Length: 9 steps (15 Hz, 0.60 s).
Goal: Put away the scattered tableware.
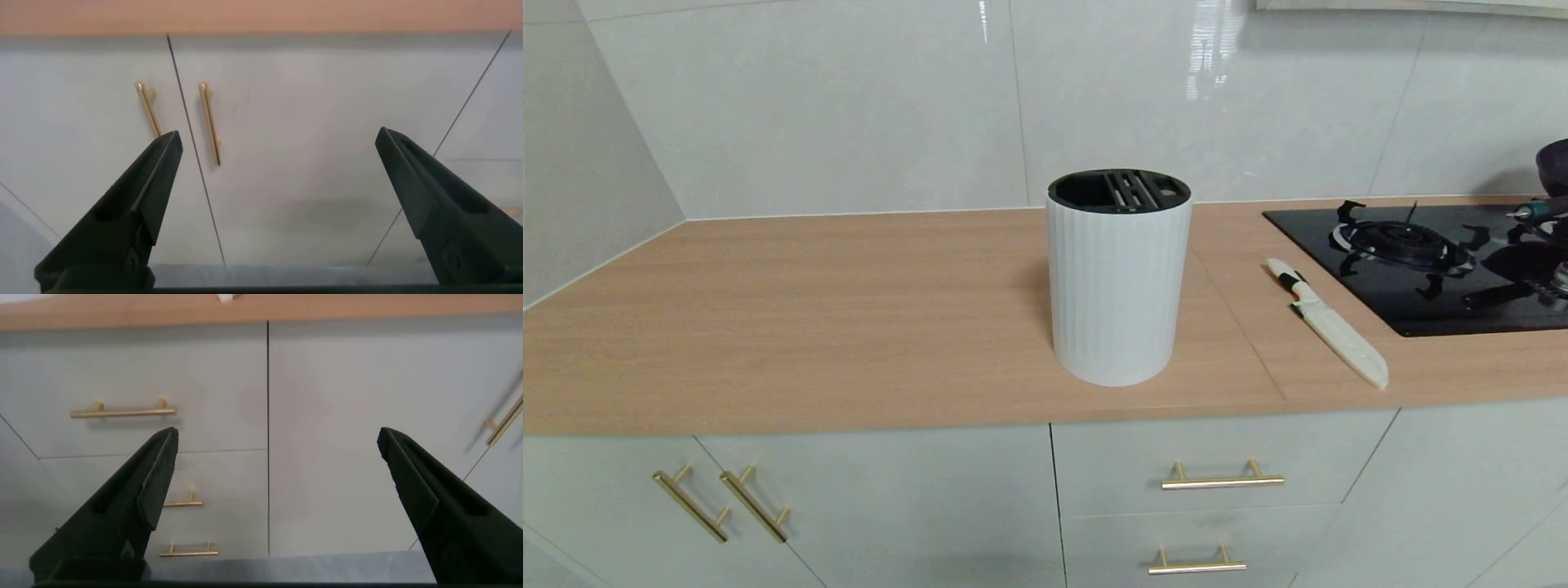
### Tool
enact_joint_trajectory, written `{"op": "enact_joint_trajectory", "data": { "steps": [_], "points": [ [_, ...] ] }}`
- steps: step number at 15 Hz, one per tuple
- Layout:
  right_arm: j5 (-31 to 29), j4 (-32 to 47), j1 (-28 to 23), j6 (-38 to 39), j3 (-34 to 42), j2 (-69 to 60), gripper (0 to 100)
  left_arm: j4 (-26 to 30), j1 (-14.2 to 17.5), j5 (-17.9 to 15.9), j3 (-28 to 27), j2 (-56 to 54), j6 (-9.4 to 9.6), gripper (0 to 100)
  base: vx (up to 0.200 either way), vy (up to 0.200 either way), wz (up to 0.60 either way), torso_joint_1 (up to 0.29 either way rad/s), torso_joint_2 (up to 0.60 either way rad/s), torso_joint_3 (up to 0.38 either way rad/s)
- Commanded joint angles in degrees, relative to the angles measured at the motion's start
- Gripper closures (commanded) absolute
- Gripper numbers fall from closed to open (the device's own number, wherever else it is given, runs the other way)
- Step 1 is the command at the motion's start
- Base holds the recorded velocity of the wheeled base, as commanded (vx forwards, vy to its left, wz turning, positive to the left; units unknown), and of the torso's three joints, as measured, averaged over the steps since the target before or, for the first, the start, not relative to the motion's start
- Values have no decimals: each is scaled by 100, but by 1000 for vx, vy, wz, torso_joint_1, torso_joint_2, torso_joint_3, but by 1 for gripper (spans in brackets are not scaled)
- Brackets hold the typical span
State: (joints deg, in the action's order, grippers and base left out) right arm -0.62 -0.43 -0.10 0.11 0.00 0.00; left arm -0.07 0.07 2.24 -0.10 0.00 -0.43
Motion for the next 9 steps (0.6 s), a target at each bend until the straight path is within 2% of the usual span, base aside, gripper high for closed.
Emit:
{"op": "enact_joint_trajectory", "data": {
  "steps": [1,9],
  "points": [
    [1,-1,1,-2,0,0,0,-1,1,4,1,9,-1,0,0,0,0,227,-486,-276],
    [1,-1,1,-2,0,9,0,-1,1,4,1,9,-1,0,0,0,0,241,-516,-279]
  ]
}}
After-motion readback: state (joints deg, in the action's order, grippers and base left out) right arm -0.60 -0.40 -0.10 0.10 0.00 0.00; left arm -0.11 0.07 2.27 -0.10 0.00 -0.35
